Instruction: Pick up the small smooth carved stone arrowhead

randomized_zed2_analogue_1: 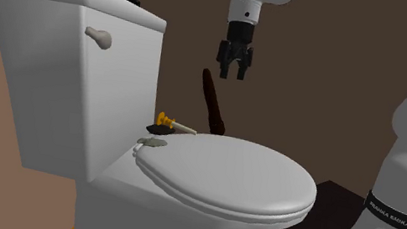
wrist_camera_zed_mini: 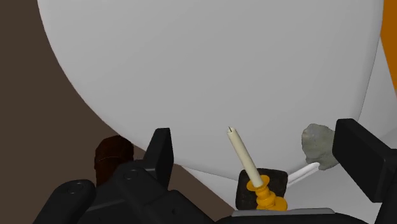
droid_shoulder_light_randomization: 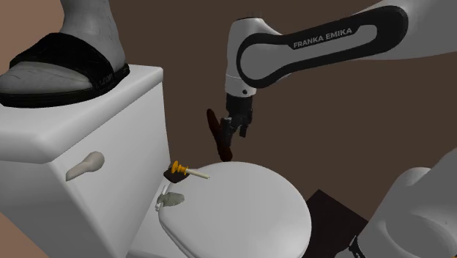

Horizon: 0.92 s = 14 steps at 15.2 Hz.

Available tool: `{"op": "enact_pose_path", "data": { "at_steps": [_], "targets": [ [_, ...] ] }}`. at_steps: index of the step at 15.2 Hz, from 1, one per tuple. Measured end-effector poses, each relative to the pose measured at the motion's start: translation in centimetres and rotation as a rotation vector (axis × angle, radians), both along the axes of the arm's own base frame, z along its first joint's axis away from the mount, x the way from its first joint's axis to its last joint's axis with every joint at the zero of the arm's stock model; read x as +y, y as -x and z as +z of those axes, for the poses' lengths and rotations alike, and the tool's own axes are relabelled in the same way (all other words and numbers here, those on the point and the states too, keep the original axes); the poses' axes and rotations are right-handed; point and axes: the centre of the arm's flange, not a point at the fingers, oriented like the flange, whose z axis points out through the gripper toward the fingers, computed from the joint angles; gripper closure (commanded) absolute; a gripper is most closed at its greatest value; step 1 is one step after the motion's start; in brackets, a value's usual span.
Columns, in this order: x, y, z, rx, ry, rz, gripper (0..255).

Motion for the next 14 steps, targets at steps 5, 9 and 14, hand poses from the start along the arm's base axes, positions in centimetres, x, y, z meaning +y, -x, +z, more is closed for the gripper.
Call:
{"op": "enact_pose_path", "data": {
  "at_steps": [5,9,14],
  "targets": [
    [4.5,-3.1,-4.0,0.027,0.025,0.027,0],
    [8.2,-5.8,-7.2,0.049,0.044,0.049,0],
    [13.0,-8.6,-11.5,0.076,0.069,0.076,0]
  ]
}}
